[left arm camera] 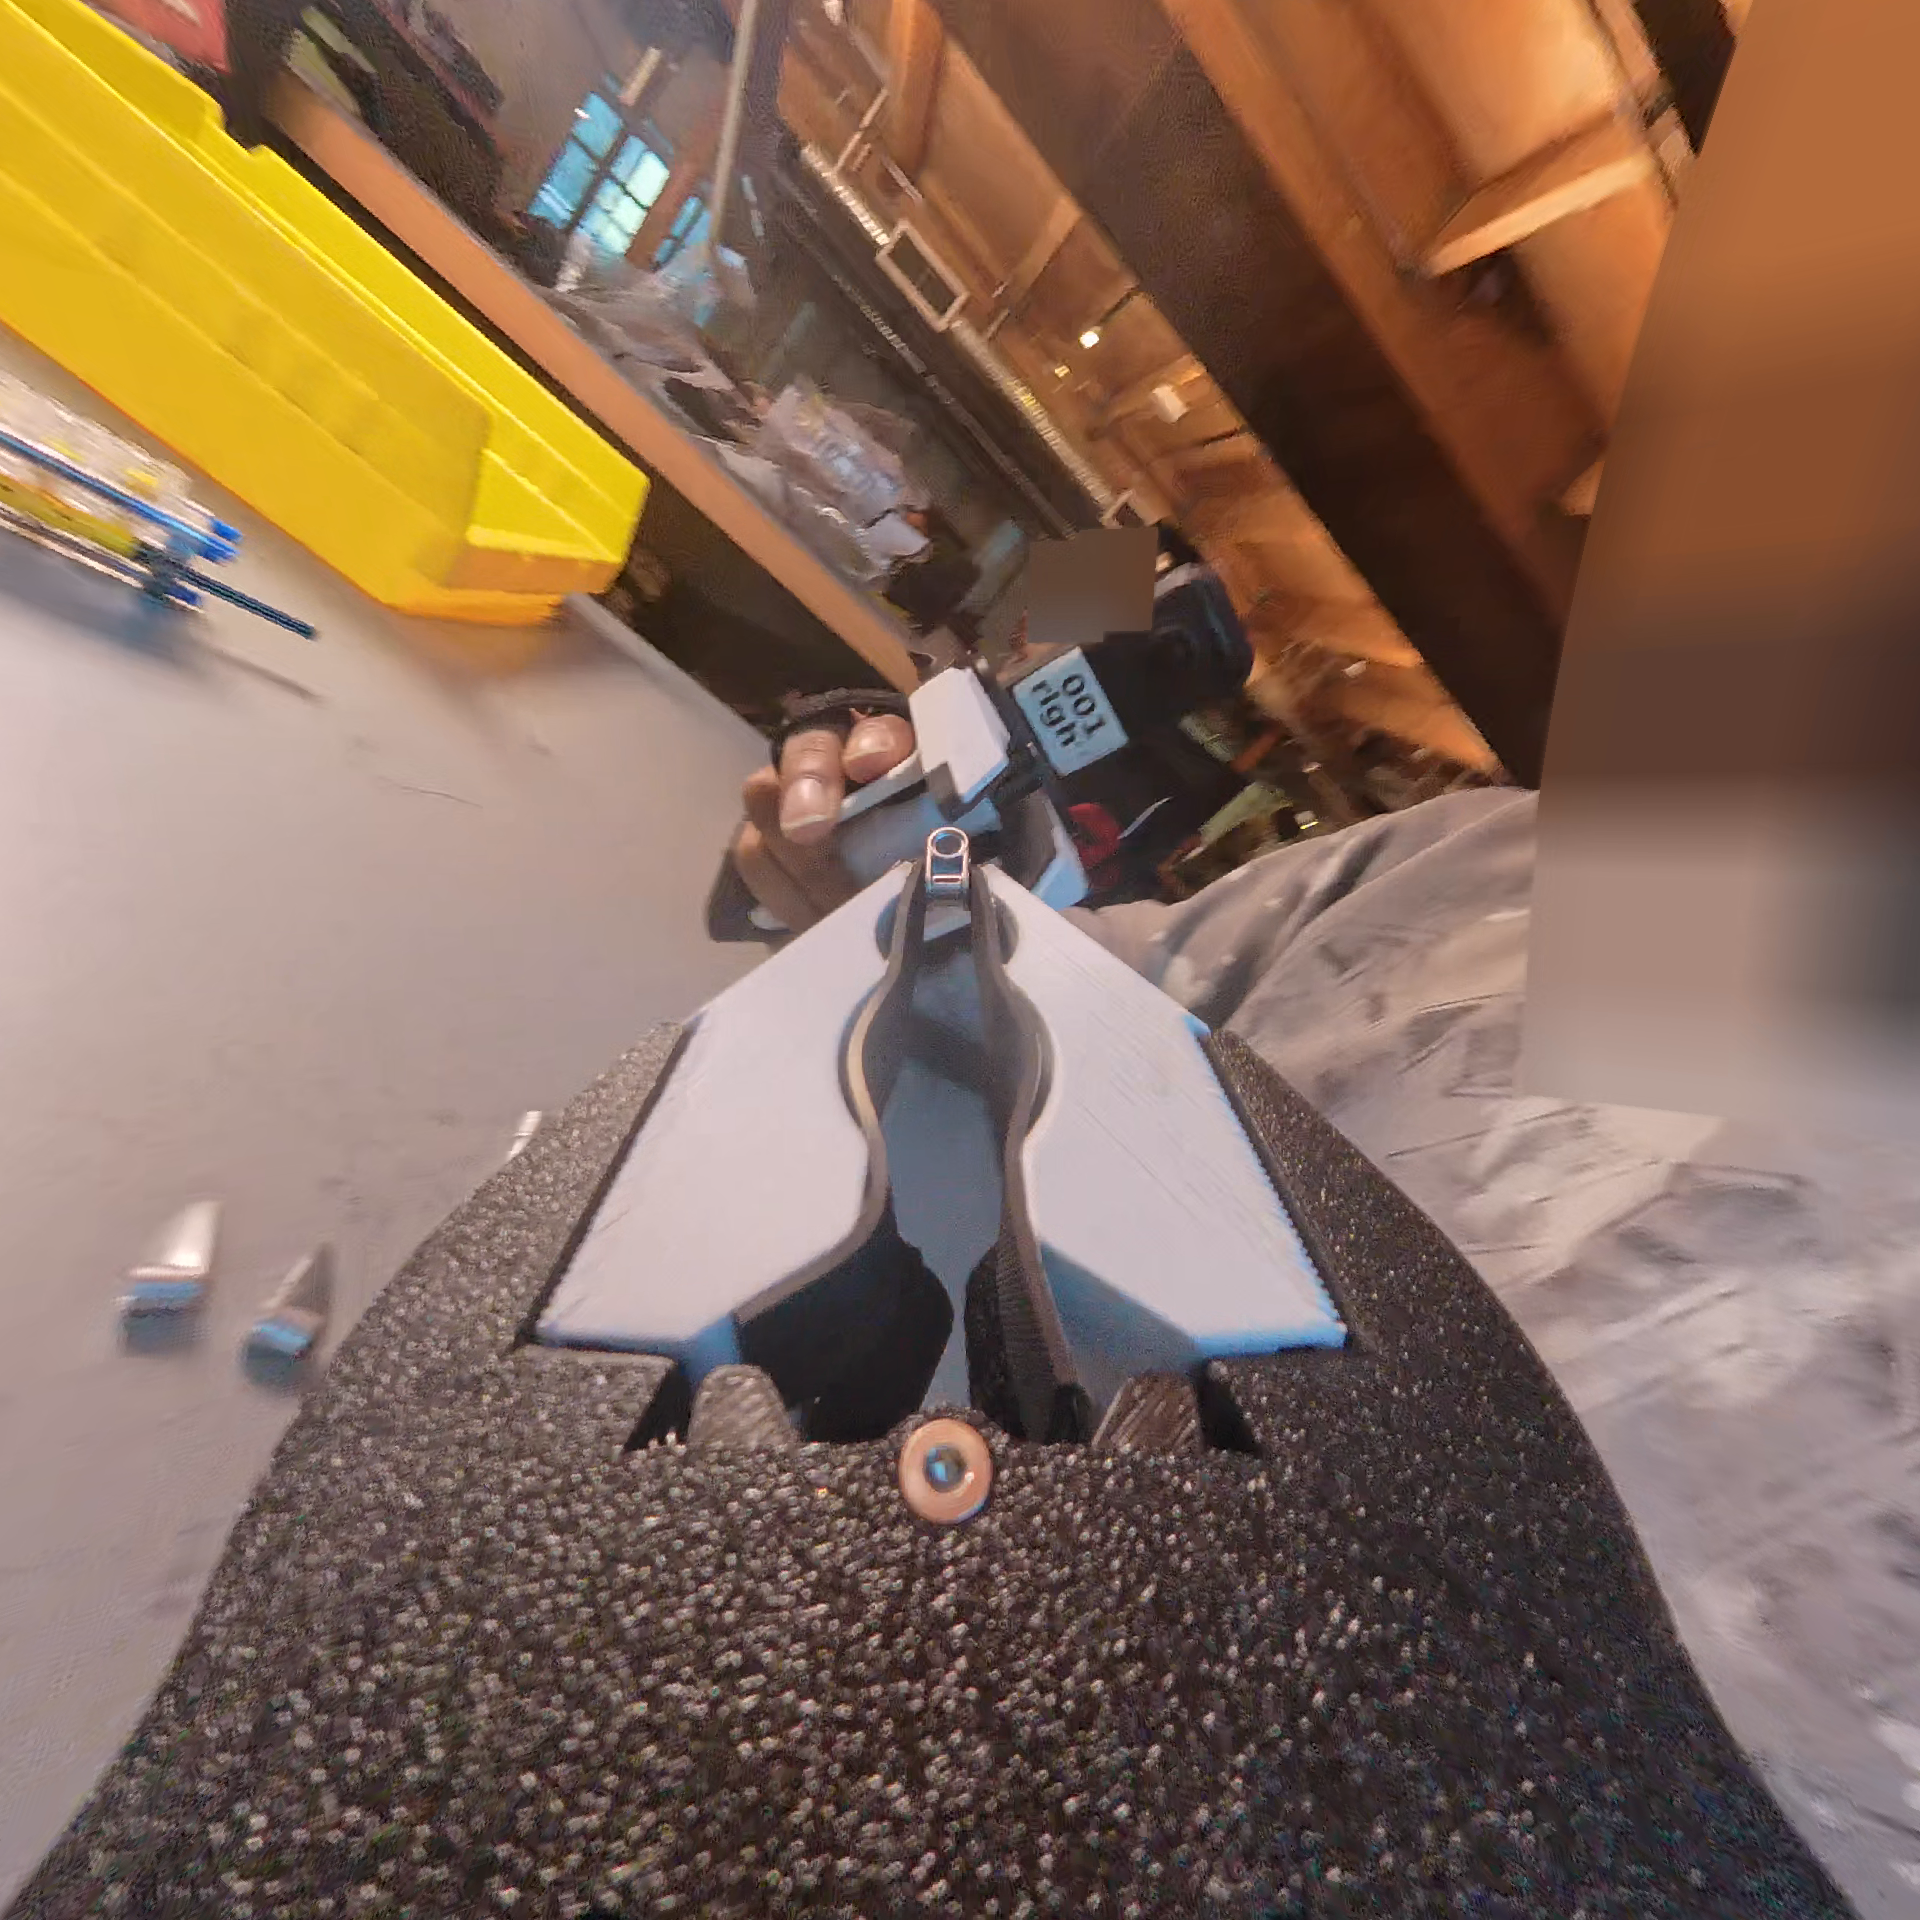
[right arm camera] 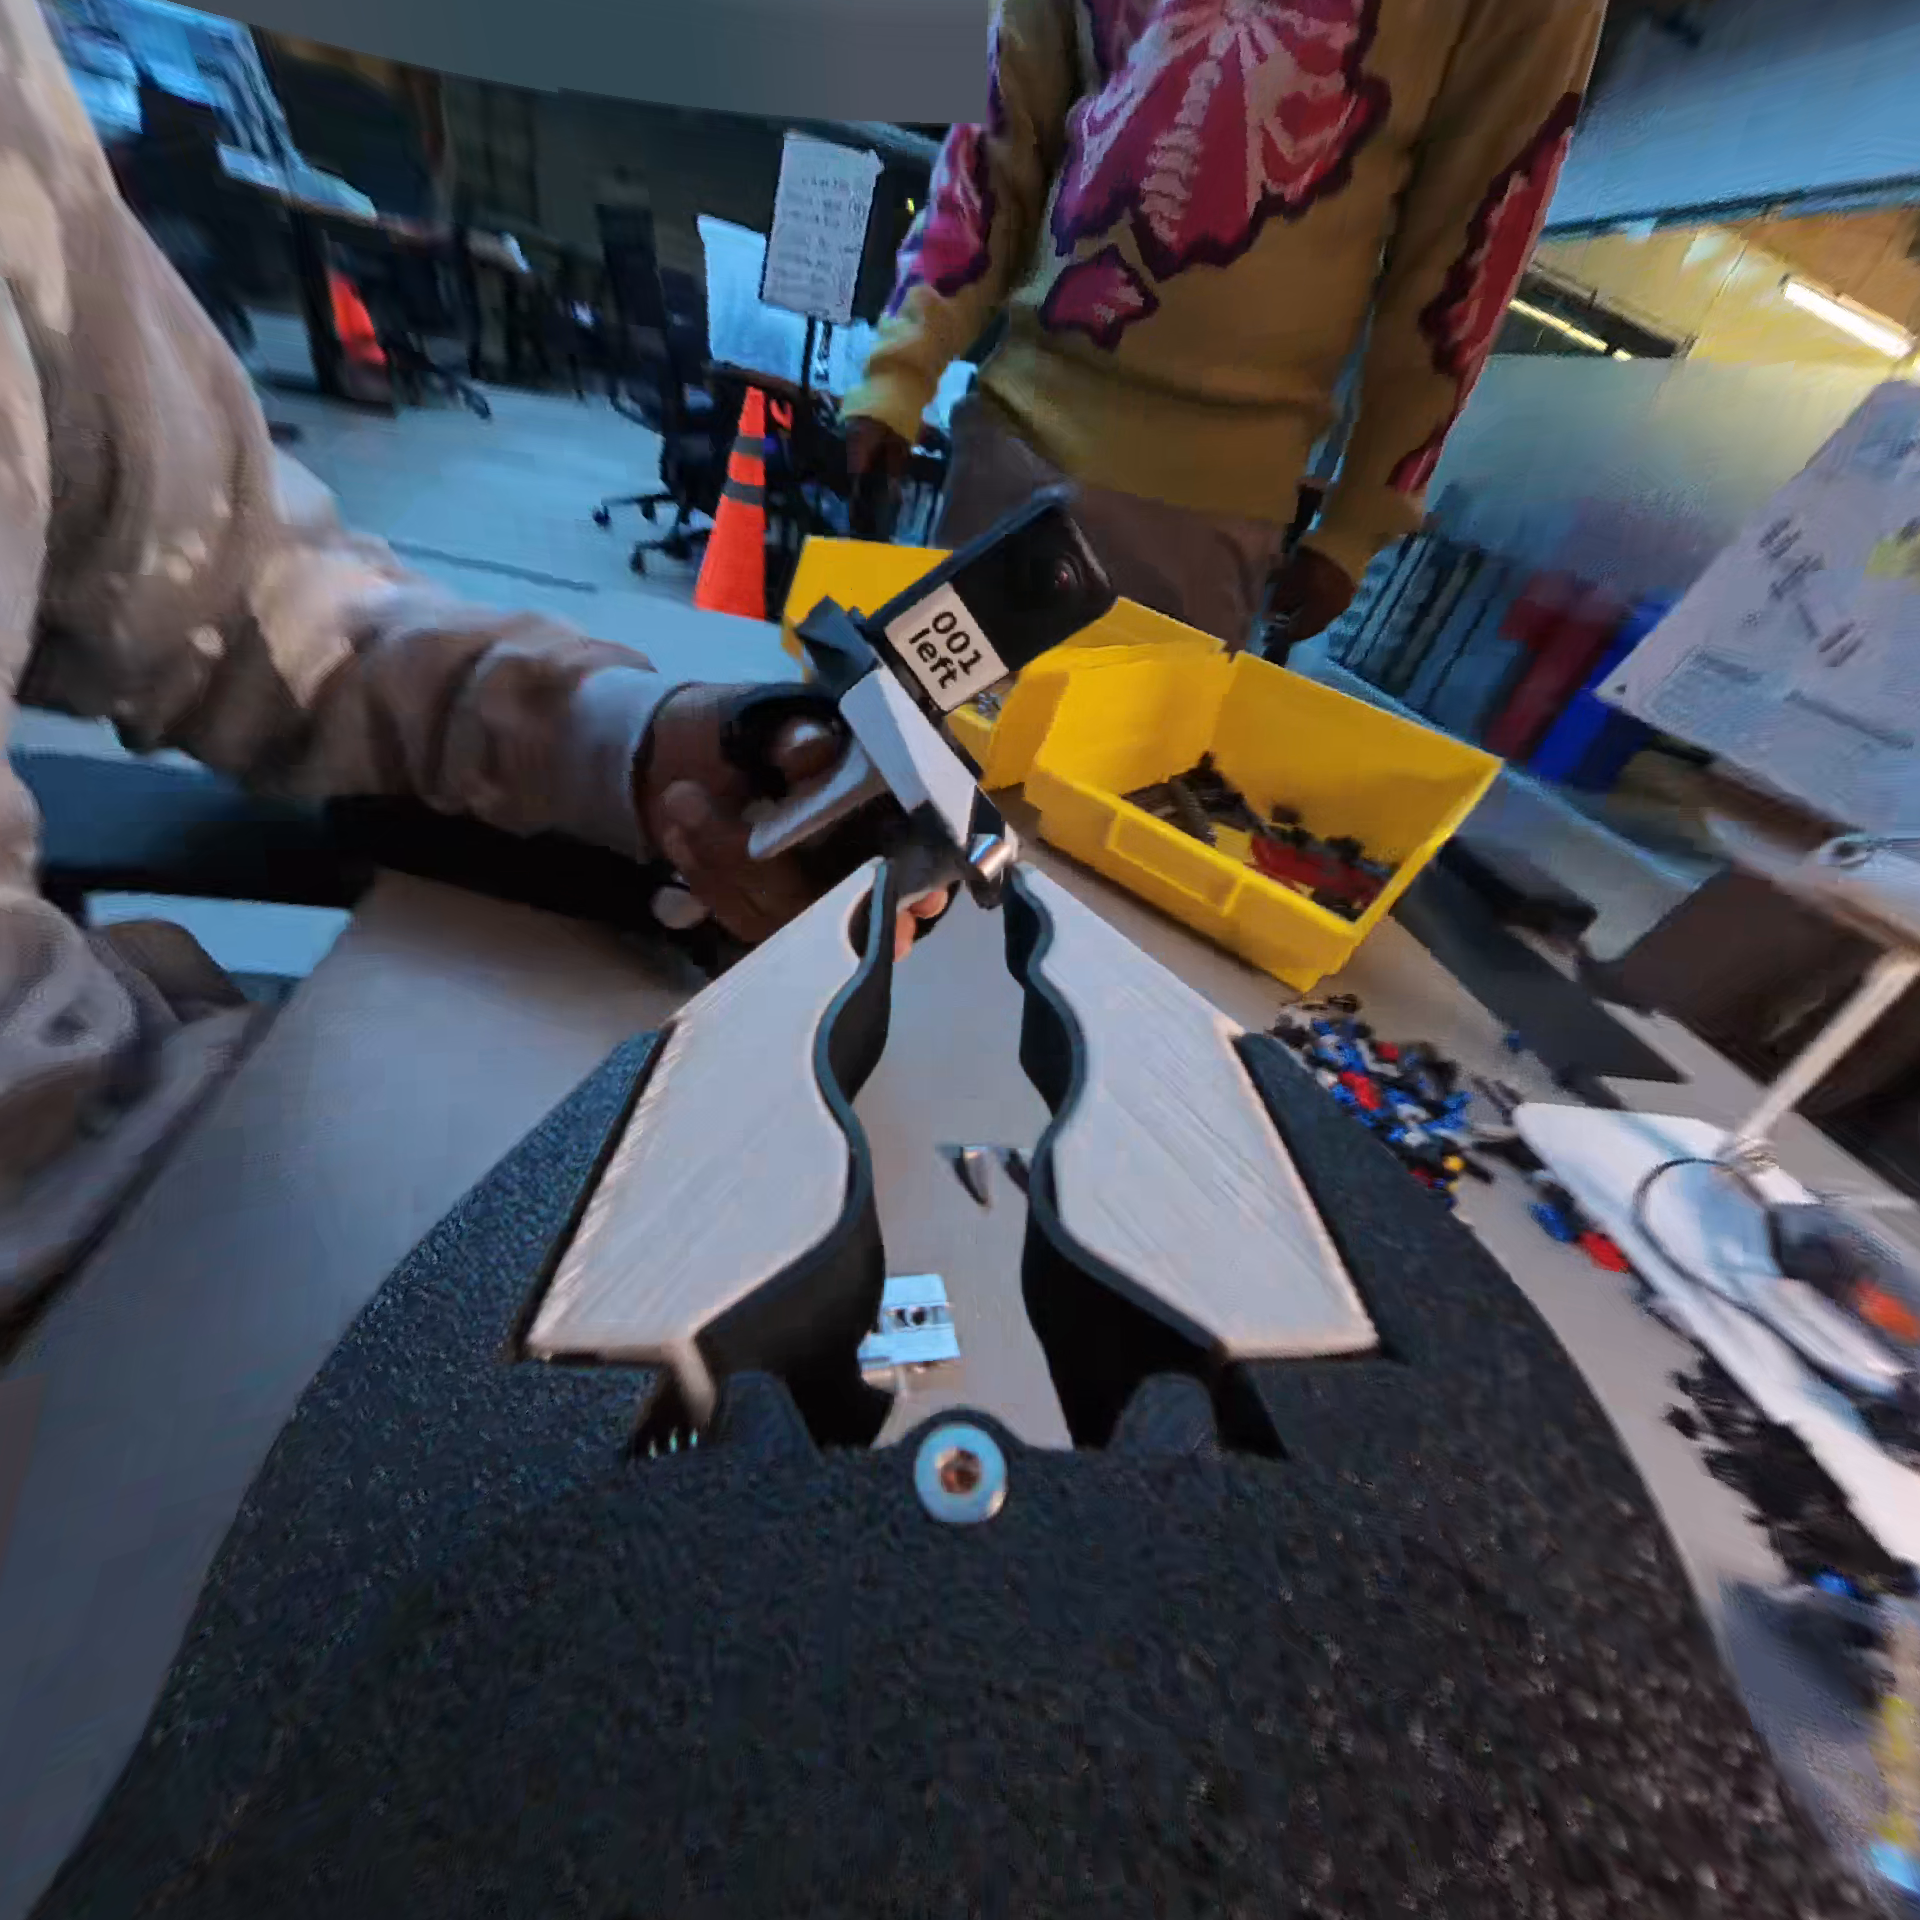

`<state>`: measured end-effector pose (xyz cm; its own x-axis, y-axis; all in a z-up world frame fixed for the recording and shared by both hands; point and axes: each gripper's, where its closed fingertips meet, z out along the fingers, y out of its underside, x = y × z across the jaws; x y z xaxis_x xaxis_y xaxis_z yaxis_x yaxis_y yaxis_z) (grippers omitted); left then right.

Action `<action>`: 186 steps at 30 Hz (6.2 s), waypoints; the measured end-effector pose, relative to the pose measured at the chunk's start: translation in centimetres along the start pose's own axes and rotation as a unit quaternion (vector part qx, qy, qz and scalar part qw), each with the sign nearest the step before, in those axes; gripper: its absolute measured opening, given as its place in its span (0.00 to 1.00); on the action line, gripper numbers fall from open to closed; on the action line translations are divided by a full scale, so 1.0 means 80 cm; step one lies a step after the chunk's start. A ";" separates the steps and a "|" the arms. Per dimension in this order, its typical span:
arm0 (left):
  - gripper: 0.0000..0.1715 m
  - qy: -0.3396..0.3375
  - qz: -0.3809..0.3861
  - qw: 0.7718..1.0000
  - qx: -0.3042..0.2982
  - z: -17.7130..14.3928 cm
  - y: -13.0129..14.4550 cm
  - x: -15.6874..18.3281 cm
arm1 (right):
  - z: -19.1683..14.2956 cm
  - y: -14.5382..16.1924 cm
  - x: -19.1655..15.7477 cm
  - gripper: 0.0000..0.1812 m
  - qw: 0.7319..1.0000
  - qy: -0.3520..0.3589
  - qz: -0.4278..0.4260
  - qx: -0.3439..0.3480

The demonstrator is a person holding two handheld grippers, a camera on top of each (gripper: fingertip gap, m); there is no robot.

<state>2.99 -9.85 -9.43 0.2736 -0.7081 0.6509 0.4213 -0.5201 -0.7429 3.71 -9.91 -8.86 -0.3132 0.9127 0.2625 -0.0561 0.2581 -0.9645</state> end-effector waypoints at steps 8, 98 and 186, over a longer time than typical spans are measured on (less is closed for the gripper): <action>0.04 0.096 -0.121 0.988 -0.007 0.008 0.014 0.015 | 0.006 0.008 -0.011 0.10 0.999 -0.009 -0.042 -0.021; 0.08 -0.236 0.299 0.822 -0.424 -0.033 0.119 -0.099 | -0.023 0.174 -0.028 0.22 0.924 -0.138 0.069 -0.350; 0.04 -0.105 0.294 0.921 -0.232 0.005 0.058 -0.049 | 0.007 0.092 -0.015 0.03 0.979 -0.073 0.086 -0.172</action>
<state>4.24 -9.35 -15.37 0.5178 -0.8503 0.0943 -0.2543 -0.2582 -0.9320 3.15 -9.25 -16.29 -0.4236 0.9035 0.0653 0.3247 0.2187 -0.9202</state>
